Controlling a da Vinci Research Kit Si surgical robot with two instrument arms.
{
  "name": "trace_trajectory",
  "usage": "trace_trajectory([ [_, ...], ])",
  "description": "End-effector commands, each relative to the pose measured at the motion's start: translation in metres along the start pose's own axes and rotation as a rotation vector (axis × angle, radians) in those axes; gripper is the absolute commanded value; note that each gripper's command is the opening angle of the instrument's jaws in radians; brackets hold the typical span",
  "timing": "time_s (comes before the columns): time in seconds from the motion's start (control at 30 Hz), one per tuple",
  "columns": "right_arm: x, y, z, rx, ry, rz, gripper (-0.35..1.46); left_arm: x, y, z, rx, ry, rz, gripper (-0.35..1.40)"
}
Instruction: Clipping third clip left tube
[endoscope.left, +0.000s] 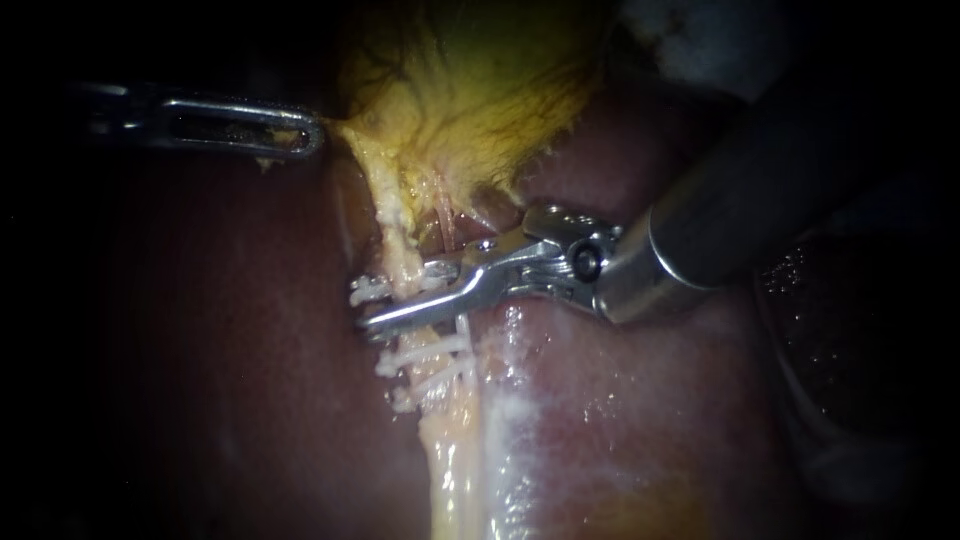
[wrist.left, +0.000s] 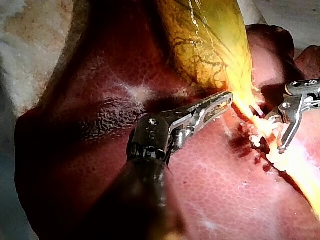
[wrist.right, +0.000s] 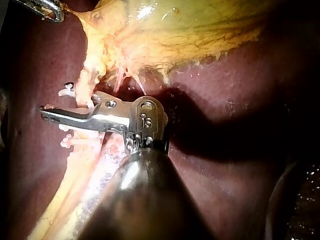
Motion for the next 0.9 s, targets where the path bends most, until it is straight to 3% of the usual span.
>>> trace_trajectory([
  [0.03,0.0000,0.0000,0.0000,-0.001,-0.002,0.006,0.32,0.0000,0.0000,0.0000,0.000,0.000,0.000,-0.35],
  [0.3,-0.0001,0.0000,0.0000,0.010,-0.017,0.004,-0.34,0.0000,0.0000,0.0000,0.000,0.000,0.000,-0.35],
  [0.9,-0.0006,0.0000,-0.0001,0.022,-0.033,0.000,-0.35,0.0000,0.0000,0.0000,0.000,0.000,0.000,-0.35],
])
